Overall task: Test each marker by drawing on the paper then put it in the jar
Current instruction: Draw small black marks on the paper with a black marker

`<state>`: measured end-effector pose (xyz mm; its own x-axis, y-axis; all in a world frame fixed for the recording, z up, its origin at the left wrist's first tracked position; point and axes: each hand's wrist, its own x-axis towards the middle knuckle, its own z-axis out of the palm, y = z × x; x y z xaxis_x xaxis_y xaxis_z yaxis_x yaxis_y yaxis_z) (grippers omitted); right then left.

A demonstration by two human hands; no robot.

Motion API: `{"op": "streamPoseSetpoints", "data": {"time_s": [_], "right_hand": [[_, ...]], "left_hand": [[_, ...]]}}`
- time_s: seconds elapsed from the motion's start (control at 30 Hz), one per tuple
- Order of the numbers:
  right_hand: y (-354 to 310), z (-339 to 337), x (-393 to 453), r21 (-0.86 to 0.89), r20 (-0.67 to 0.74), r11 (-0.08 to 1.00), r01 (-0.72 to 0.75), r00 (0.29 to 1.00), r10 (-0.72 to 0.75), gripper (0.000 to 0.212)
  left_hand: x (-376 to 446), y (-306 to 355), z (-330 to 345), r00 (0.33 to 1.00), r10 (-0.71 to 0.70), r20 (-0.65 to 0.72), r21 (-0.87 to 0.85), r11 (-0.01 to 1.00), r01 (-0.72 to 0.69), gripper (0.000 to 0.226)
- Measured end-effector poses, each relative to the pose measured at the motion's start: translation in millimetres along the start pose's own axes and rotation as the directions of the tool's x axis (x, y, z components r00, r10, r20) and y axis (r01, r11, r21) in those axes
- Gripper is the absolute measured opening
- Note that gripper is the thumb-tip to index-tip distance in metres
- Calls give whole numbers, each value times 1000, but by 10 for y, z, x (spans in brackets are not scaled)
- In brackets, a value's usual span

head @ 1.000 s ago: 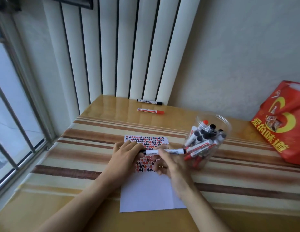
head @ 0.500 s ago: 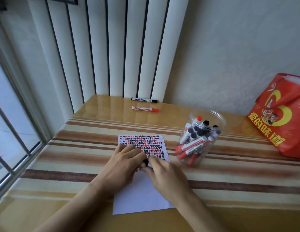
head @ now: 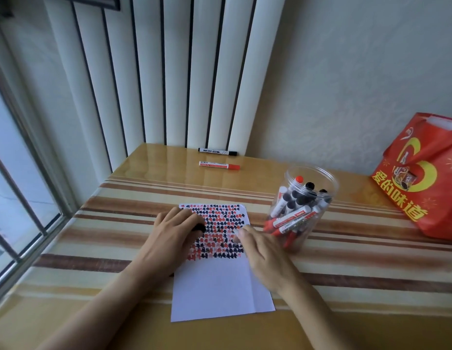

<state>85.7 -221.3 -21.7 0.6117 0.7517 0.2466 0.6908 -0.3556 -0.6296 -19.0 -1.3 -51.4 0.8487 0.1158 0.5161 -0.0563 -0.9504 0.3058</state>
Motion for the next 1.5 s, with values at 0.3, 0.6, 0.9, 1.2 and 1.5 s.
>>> {"op": "streamPoseSetpoints", "data": {"time_s": [0.3, 0.6, 0.9, 1.2, 1.5], "right_hand": [[88, -154, 150, 653, 59, 729, -207, 973, 224, 9], [306, -40, 8, 878, 191, 400, -262, 959, 207, 37], [291, 18, -56, 650, -12, 725, -226, 951, 308, 9], [287, 96, -63, 505, -50, 798, -329, 912, 408, 26], [350, 126, -35, 474, -36, 819, -324, 922, 386, 23]], "left_hand": [[-1, -86, 150, 980, -129, 154, -23, 991, 134, 14], [-26, -89, 137, 965, -166, 202, -18, 985, 173, 40], [-16, -67, 139, 948, -201, 246, 73, 979, 189, 65], [-4, -25, 92, 945, -209, 251, 60, 978, 200, 62], [-3, -6, 77, 943, -216, 254, 72, 976, 204, 63]]}}
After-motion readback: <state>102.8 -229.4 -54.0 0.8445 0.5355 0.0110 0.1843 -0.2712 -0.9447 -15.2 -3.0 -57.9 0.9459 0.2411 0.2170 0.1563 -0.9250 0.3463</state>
